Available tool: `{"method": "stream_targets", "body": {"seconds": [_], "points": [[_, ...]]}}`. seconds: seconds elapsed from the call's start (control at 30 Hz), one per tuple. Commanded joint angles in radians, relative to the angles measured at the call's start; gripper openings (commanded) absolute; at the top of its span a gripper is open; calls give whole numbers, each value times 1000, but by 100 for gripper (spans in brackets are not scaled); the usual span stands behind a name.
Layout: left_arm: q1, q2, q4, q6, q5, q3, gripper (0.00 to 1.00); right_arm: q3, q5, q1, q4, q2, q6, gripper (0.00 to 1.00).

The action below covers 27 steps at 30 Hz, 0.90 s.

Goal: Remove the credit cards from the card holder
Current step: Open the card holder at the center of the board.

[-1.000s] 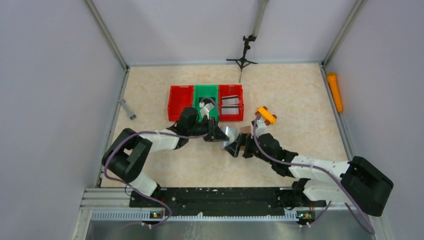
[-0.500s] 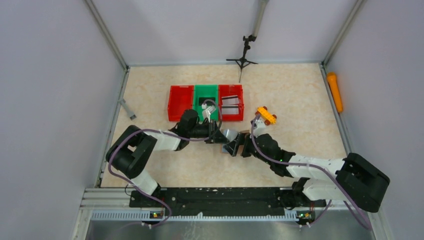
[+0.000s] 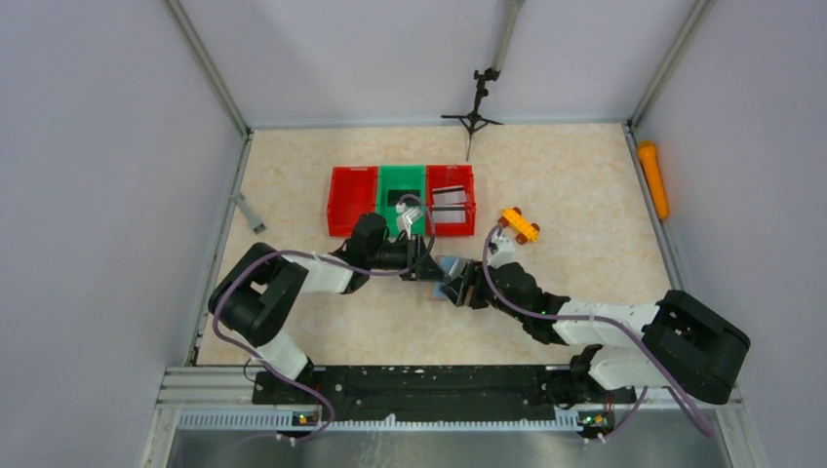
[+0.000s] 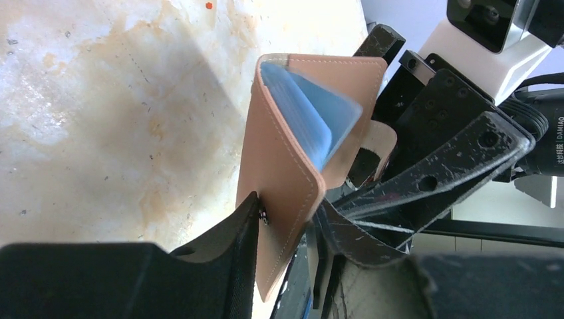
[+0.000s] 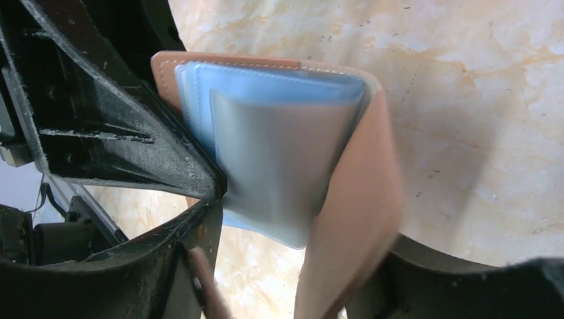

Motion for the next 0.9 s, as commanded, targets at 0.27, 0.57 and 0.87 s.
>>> {"method": "stream_targets", "body": {"seconds": [0.27, 0.57, 0.87], "points": [[-8, -5, 1, 32, 43, 22, 37, 15, 112, 9, -62, -4, 15, 36], [-8, -17, -150, 114, -21, 52, 15, 38, 243, 9, -277, -58, 14, 59], [-8, -23, -258, 164, -86, 76, 13, 106, 313, 9, -538, -231, -45, 83]]}}
